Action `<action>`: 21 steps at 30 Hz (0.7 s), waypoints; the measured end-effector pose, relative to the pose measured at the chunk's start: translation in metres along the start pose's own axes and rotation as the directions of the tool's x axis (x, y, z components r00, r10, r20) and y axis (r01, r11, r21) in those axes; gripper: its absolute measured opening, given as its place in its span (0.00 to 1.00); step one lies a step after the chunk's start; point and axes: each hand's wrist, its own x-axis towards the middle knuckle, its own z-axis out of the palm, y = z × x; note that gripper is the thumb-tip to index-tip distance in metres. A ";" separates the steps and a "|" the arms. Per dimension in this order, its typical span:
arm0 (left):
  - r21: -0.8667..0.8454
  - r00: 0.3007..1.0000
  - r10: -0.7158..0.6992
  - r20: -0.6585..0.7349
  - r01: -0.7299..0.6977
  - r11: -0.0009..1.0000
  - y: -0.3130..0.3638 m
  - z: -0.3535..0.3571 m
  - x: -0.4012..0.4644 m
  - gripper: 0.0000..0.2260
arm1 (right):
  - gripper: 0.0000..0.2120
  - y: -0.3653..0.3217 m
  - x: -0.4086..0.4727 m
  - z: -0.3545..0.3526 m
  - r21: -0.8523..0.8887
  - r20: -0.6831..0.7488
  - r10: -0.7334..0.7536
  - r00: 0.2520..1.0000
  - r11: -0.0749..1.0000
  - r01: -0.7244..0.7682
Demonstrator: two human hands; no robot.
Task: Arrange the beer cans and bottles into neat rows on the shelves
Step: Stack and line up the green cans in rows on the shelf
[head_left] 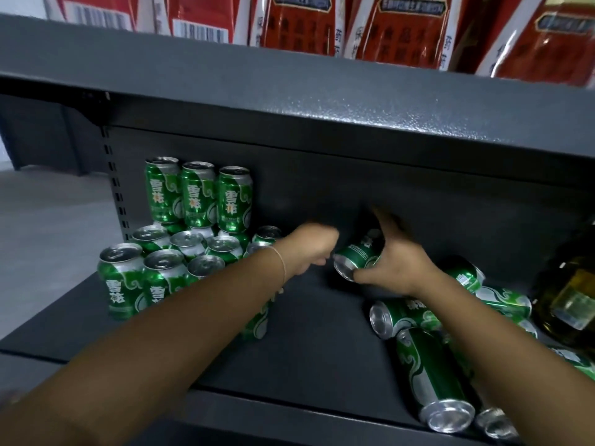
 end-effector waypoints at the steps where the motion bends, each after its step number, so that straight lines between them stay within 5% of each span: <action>1: -0.013 1.000 -0.002 0.027 0.003 1.000 0.004 -0.004 -0.002 0.06 | 0.61 -0.003 0.001 -0.004 0.008 -0.012 -0.041 0.999 0.999 0.041; 8: -0.104 0.943 0.042 0.330 -0.009 0.995 0.020 -0.037 -0.018 0.07 | 0.65 -0.035 0.004 -0.026 0.032 -0.059 -0.224 0.973 0.974 0.226; 12: -0.269 0.944 0.135 0.300 -0.052 0.962 0.014 -0.050 -0.020 0.09 | 0.64 -0.056 0.005 -0.028 0.020 -0.034 -0.316 0.948 0.948 0.316; 15: -0.334 0.965 0.145 0.217 -0.067 0.940 0.006 -0.060 -0.017 0.13 | 0.65 -0.069 0.012 -0.032 0.119 0.012 -0.229 0.973 0.967 0.226; 18: -0.363 0.976 0.182 0.121 -0.127 0.923 -0.001 -0.068 -0.017 0.14 | 0.52 -0.080 0.019 -0.029 0.406 -0.024 0.012 1.000 0.914 -0.001; 21: -0.348 0.969 0.246 0.006 -0.229 0.909 -0.003 -0.076 -0.019 0.15 | 0.29 -0.086 0.029 -0.015 0.719 0.067 0.127 0.990 0.682 -0.136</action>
